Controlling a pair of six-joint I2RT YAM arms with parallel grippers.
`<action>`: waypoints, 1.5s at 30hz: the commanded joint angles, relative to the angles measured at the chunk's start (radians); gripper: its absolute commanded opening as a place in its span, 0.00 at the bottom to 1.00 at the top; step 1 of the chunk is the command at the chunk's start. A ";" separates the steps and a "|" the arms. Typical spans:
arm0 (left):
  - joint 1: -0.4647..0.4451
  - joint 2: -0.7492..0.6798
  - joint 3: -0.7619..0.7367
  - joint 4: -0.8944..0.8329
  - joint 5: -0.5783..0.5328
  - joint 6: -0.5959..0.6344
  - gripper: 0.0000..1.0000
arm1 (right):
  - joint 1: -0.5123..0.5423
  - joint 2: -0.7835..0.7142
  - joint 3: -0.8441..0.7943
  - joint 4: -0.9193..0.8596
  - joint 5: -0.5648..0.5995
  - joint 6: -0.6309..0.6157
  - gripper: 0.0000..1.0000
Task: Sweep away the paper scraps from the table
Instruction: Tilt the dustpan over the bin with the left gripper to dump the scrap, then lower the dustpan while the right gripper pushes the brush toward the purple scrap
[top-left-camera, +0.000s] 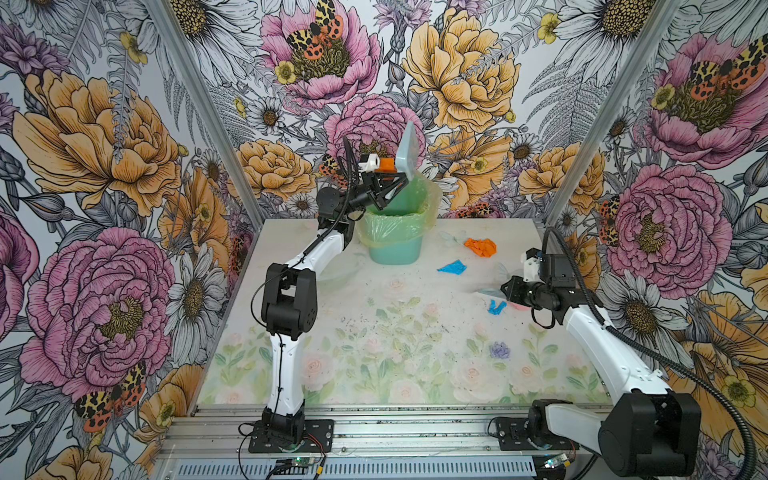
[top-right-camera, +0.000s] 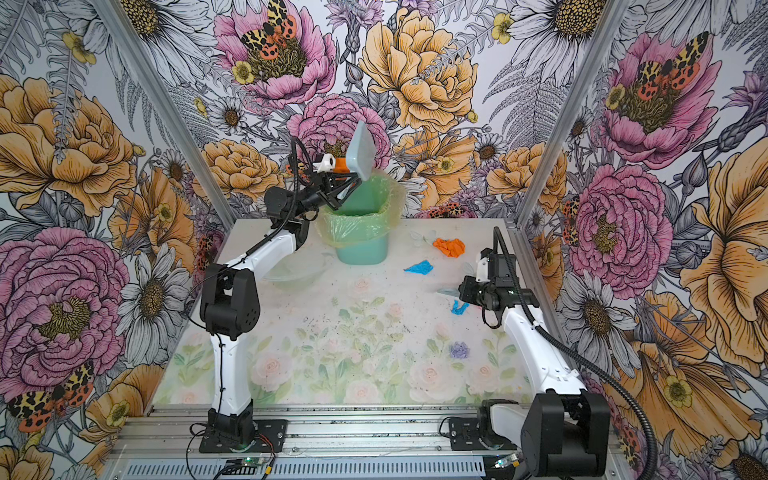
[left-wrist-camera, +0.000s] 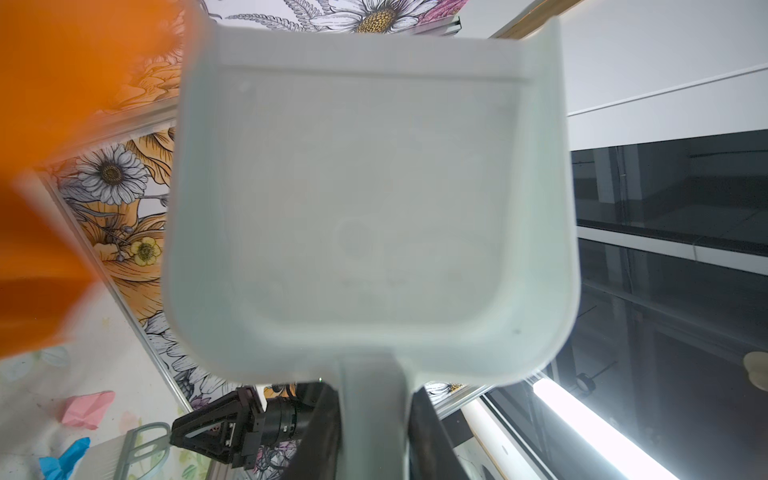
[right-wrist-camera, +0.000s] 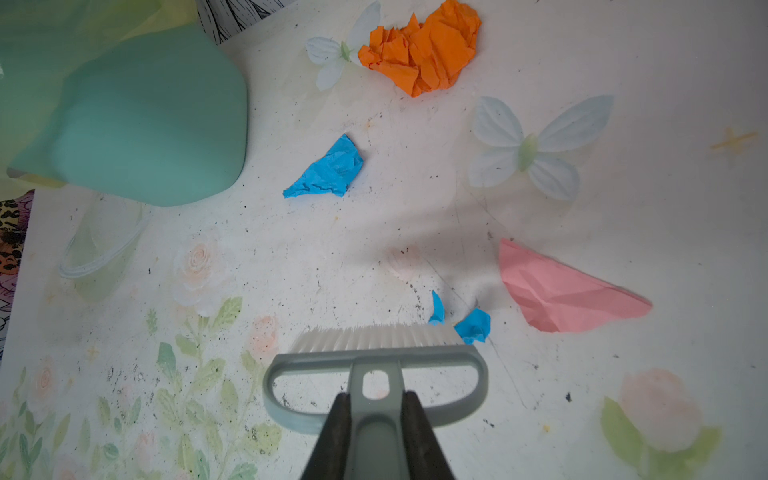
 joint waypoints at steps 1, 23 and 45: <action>0.011 0.016 0.007 0.089 -0.031 -0.051 0.00 | -0.001 -0.007 -0.007 0.012 0.019 0.008 0.00; 0.007 -0.150 -0.129 -0.388 -0.004 0.416 0.00 | -0.001 -0.058 -0.008 0.025 0.087 0.050 0.00; -0.171 -0.318 -0.023 -1.635 -0.602 1.560 0.00 | -0.005 -0.047 0.111 -0.154 0.157 0.023 0.00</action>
